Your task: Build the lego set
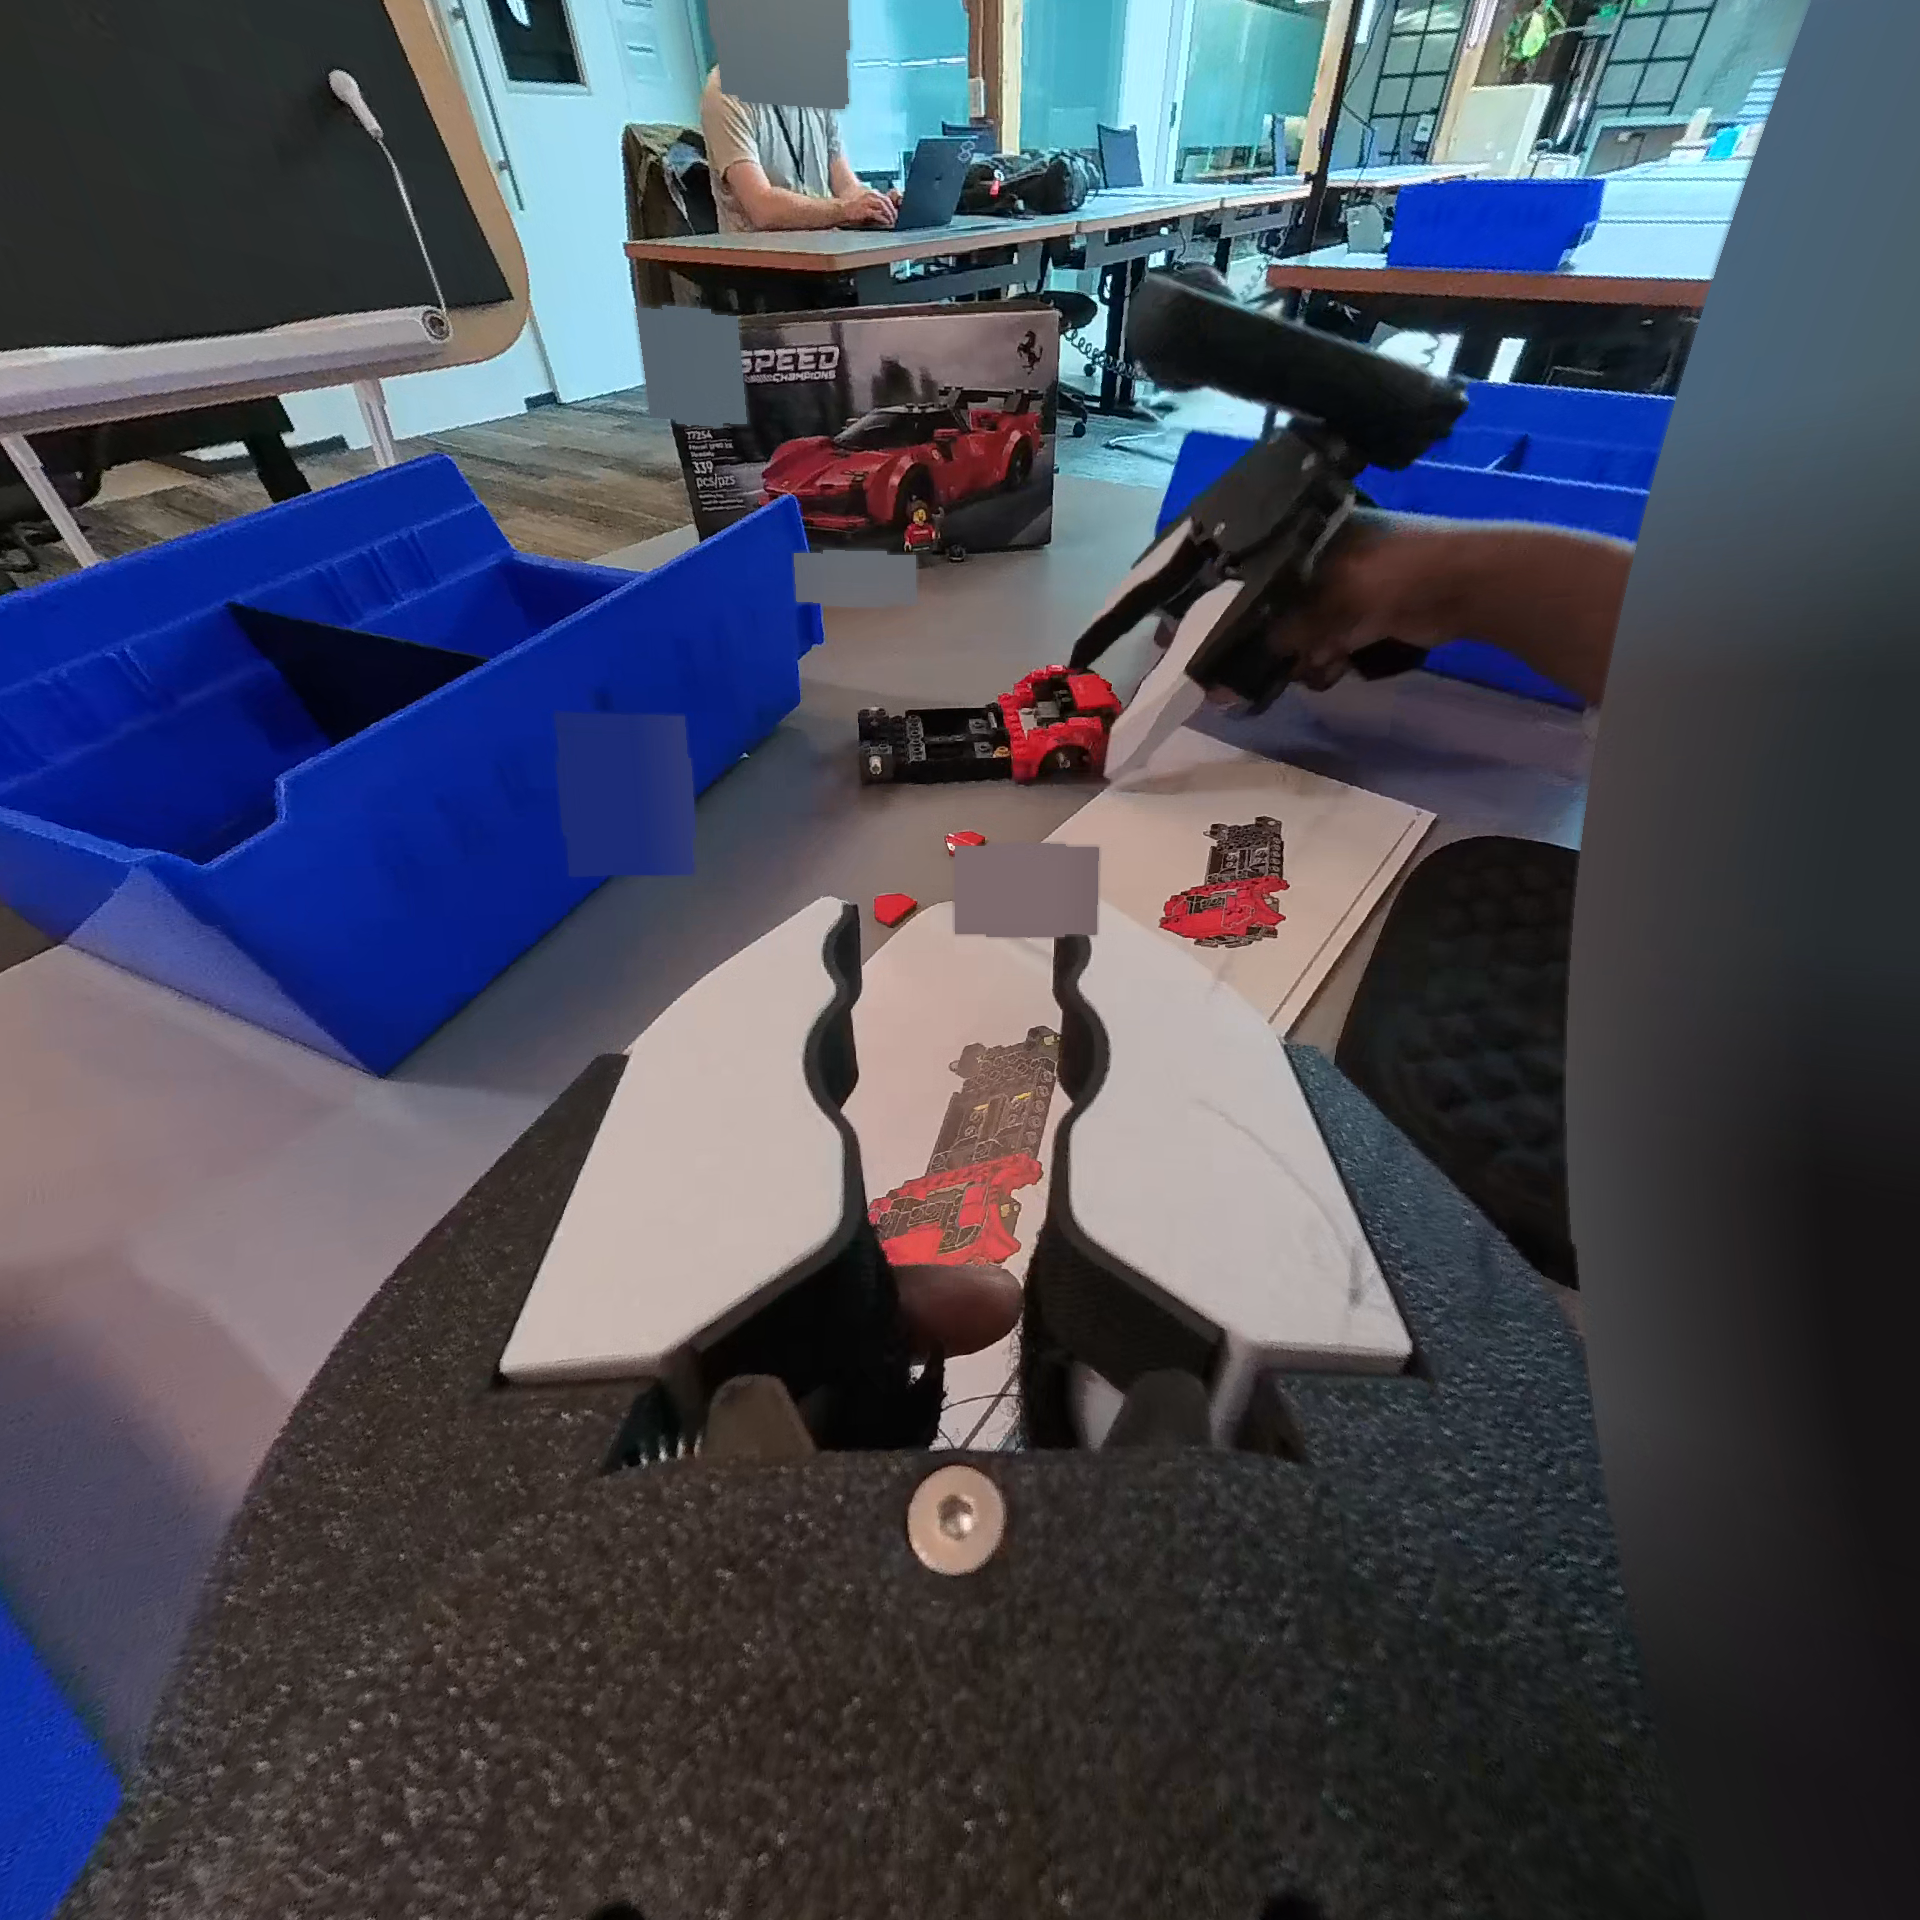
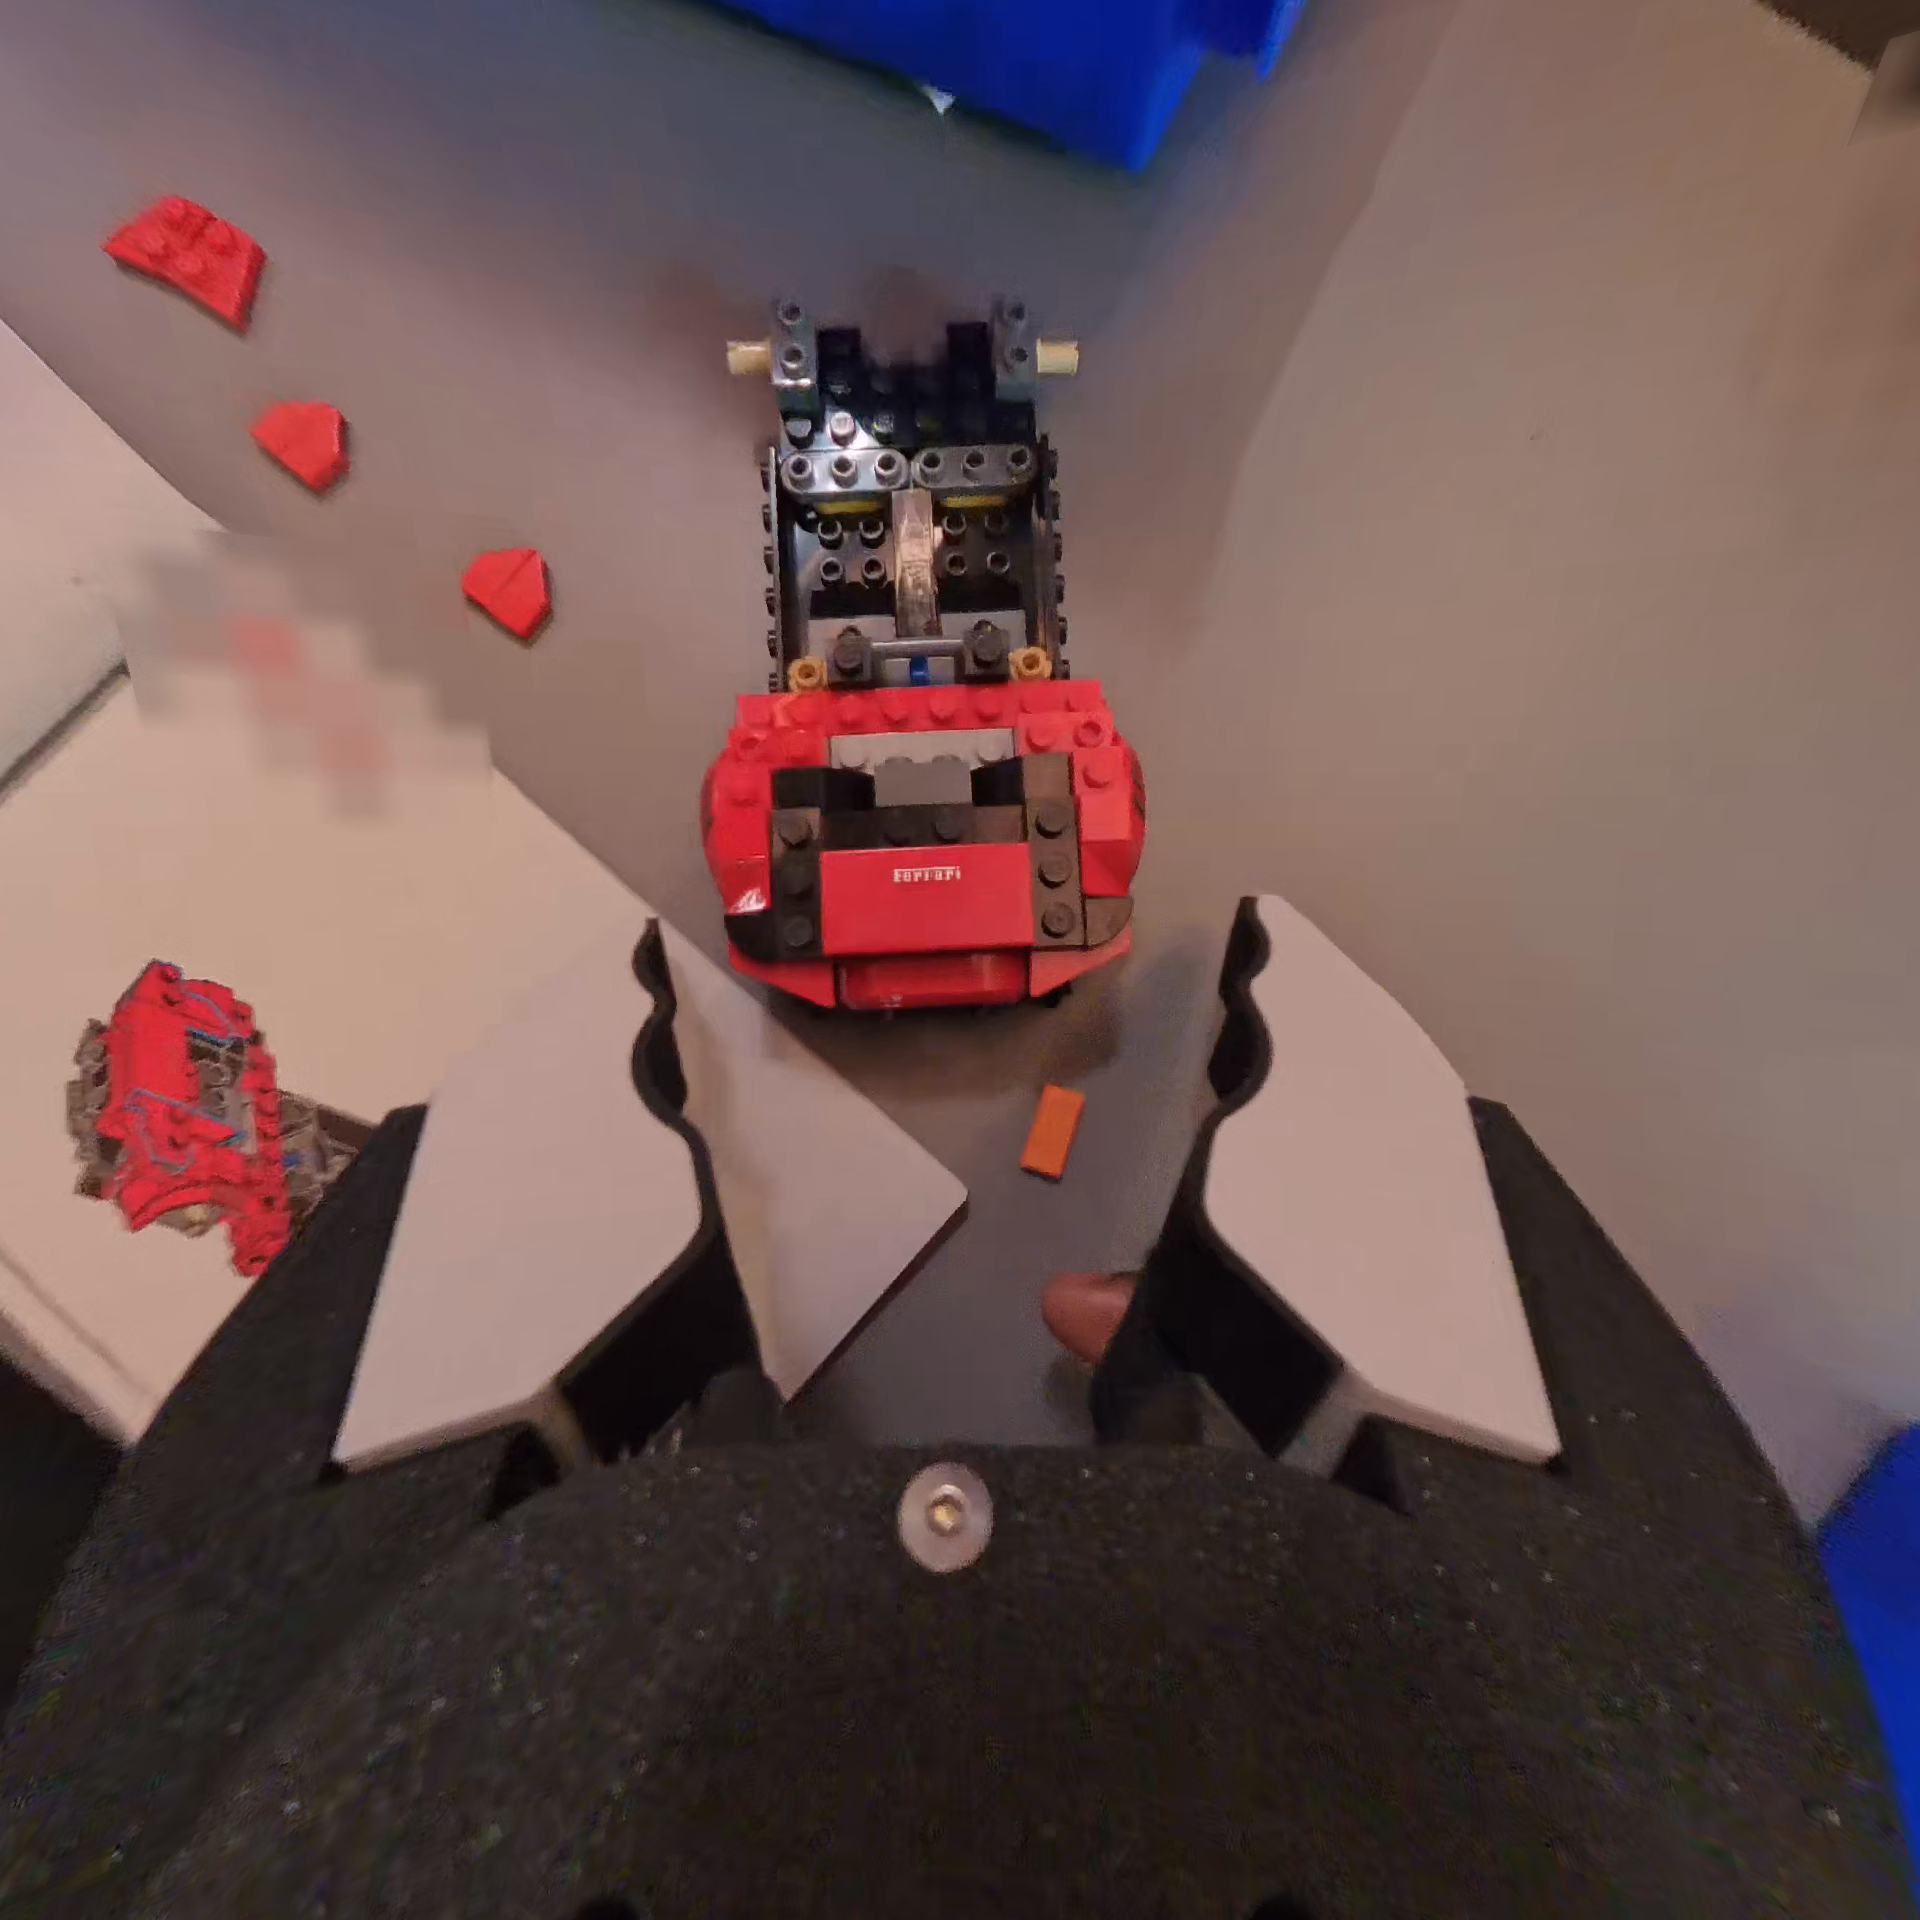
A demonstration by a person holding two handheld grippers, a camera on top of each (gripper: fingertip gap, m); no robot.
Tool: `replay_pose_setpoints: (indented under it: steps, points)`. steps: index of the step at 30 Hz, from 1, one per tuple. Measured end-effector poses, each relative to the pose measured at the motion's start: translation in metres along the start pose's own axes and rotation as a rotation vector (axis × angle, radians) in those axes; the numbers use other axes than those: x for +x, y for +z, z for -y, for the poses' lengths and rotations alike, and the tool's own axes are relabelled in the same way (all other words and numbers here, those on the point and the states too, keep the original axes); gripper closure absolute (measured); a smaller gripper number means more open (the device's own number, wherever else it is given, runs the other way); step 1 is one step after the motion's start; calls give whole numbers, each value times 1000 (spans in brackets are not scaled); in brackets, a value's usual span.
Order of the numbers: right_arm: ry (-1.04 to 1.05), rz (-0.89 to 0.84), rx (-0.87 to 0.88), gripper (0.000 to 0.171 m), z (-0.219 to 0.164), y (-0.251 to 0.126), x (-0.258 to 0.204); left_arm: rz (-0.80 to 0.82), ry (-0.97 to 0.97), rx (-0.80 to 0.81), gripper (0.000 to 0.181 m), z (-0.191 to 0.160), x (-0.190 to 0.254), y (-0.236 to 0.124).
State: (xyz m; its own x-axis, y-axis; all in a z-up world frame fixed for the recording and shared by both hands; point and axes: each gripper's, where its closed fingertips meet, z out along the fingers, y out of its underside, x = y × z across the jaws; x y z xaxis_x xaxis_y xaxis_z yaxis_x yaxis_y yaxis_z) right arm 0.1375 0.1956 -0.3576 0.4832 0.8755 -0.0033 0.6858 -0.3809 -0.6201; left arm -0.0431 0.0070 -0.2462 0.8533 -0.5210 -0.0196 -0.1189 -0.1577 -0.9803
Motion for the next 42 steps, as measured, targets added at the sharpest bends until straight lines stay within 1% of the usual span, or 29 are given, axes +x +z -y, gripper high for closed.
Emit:
replay_pose_setpoints:
  steps: [1, 3, 8, 11, 14, 15, 21, 26, 30, 37, 42]
  points:
    - [5, 1, -34, 68, 2, -3, 0, -3, -4, 2, 146, 0, 0, 0]
    - [10, 2, -103, 70, 7, -6, -2, -14, -15, 3, 146, -2, 0, 2]
    - [13, -33, -257, 76, 11, 2, -1, -31, -15, -2, 146, -5, 2, 2]
    - [45, -37, -279, 76, 9, 8, -1, -35, -26, 8, 146, -5, 1, 0]
    - [58, -37, -283, 83, 7, 14, -2, -45, -44, 10, 146, -7, 0, 0]
    - [66, -21, -280, 87, 6, 16, -4, -48, -47, 9, 146, -8, -1, 0]
    - [41, -41, -212, 87, 12, 15, 0, -48, -45, 12, 146, -9, -2, -1]
    - [16, -60, -122, 87, 26, 2, -7, -21, -53, 23, 146, -8, -8, -5]
    - [-11, -56, -42, 88, 39, -10, -23, 5, -49, 34, 146, -6, -12, -8]
    - [-70, -63, -31, 88, 40, -10, -33, 19, -42, 43, 146, -6, -12, -12]
    - [-45, -26, 84, 88, 56, -13, -40, 21, -40, 38, 146, -8, -12, -12]
